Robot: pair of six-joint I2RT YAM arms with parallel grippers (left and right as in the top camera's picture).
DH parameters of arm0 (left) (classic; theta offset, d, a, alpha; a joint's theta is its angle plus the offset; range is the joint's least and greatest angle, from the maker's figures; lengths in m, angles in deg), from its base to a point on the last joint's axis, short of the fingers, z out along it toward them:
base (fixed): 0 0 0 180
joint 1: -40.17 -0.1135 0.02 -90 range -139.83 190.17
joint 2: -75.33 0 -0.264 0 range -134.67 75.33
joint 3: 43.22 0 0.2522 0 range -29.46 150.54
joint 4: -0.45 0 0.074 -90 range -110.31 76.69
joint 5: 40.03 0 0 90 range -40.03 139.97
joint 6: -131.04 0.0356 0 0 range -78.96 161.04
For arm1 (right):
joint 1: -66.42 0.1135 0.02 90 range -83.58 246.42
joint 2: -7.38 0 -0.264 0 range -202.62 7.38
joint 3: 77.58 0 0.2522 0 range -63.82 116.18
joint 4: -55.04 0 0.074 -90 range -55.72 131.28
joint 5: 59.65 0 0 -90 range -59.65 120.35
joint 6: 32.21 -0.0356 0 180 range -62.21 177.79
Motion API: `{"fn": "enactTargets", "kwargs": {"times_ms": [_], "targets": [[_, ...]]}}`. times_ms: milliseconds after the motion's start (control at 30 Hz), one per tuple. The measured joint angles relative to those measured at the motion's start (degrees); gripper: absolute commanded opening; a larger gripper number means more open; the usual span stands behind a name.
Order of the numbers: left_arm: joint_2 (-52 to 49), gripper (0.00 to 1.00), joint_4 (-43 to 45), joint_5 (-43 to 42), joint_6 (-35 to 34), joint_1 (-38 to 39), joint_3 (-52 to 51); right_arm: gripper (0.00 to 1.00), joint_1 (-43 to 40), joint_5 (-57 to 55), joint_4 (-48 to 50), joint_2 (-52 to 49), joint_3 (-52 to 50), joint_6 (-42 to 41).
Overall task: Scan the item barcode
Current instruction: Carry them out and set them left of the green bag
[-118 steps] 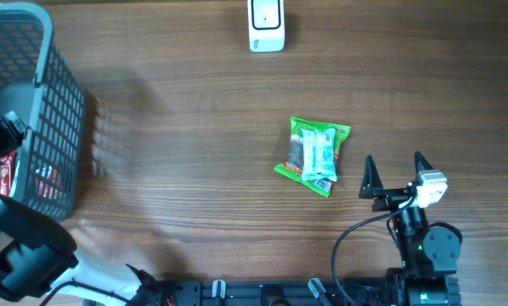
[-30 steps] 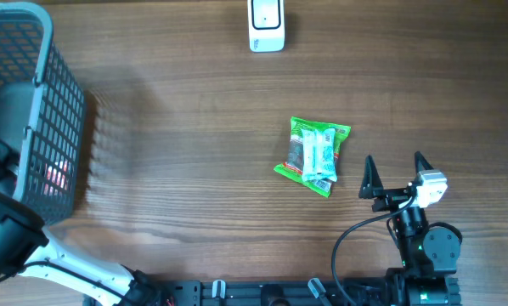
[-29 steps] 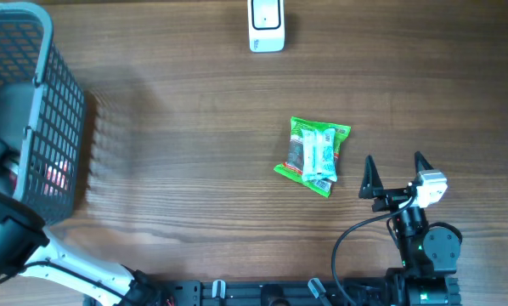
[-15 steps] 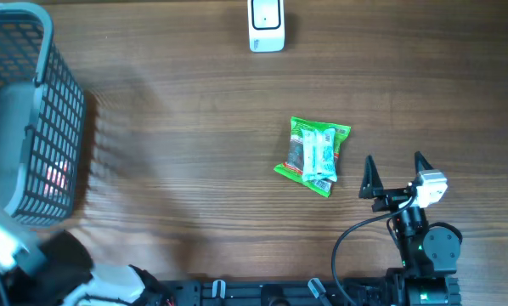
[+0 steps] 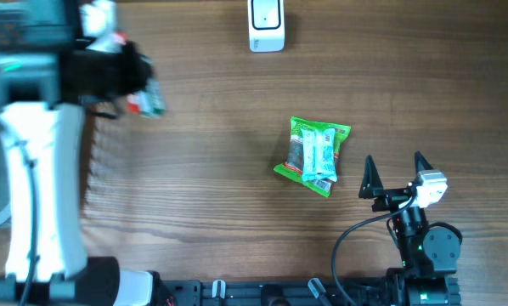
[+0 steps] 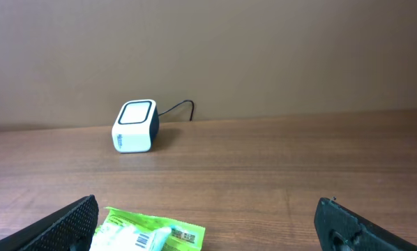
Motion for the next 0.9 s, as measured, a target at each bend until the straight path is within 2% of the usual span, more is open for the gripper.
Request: {"fn": "enactTargets", "kwargs": {"times_ms": [133,300,433,467,567,633,800,900], "targets": [[-3.41,0.17,10.62,0.20,-3.23,9.81,-15.19,1.00,0.00,0.00,-0.02,0.00,0.00,0.00],[-7.17,0.19,29.11,0.72,-9.94,19.63,-34.53,1.00,0.00,0.00,0.00,0.00,0.00,0.00],[-9.94,0.23,37.57,2.78,-15.02,25.40,-43.08,1.00,0.00,0.00,0.00,0.00,0.00,0.00],[-10.75,0.44,38.62,3.39,-15.89,26.56,-44.06,1.00,0.00,0.00,0.00,0.00,0.00,0.00],[-12.52,0.62,39.91,5.38,-17.40,28.79,-44.63,1.00,0.00,0.00,-0.02,0.00,0.00,0.00],[-12.94,0.99,40.28,6.51,-18.10,29.62,-44.63,1.00,0.00,0.00,0.00,0.00,0.00,0.00],[-12.94,1.00,39.80,7.78,-18.88,29.46,-44.54,1.00,0.00,0.00,0.00,0.00,0.00,0.00],[-12.90,1.00,35.74,8.17,-18.84,28.15,-42.66,1.00,0.00,0.00,0.00,0.00,0.00,0.00]]}}
